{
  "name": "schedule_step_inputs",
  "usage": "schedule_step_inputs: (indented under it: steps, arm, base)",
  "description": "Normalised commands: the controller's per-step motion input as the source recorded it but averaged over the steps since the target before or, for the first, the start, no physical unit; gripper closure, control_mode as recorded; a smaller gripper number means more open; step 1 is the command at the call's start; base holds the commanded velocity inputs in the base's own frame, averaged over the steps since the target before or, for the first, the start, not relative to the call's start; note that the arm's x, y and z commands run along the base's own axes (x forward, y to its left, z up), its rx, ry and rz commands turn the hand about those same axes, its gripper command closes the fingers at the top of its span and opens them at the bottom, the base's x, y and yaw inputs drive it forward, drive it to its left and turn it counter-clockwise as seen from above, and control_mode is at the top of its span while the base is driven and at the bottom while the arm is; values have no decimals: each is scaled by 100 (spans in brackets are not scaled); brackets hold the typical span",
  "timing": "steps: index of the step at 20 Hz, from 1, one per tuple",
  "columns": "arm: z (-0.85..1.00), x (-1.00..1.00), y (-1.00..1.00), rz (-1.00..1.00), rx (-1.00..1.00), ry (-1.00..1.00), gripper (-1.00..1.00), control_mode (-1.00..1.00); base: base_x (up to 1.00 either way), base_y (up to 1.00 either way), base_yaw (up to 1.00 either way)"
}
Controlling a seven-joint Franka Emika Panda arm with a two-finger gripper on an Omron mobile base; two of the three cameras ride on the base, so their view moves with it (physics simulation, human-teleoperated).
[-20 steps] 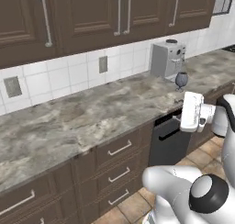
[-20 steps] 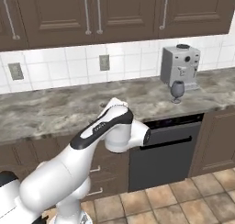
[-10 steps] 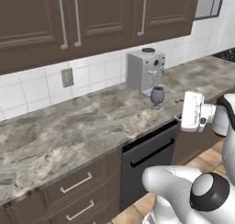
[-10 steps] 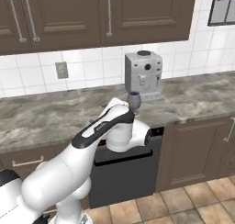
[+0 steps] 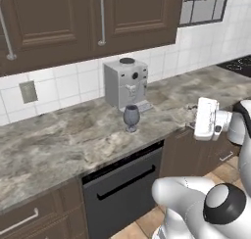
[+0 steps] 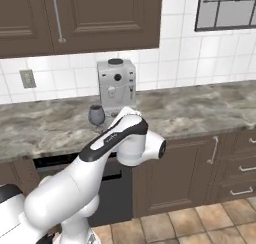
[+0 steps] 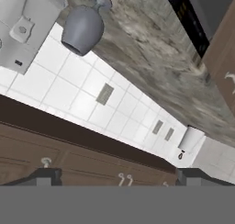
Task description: Retrieve the wine glasses from the counter and place one next to each plate.
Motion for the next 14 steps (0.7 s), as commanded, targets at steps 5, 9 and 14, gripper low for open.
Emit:
schedule_step_inputs:
  steps: [5, 9, 14]
  arm:
    - [0, 0, 0, 0, 0, 0, -100, 100]
    - [0, 0, 0, 0, 0, 0, -100, 100]
    - [0, 0, 0, 0, 0, 0, -100, 100]
  base:
    - [61, 25, 2]
    - [39, 41, 12]
    - [32, 11, 29]
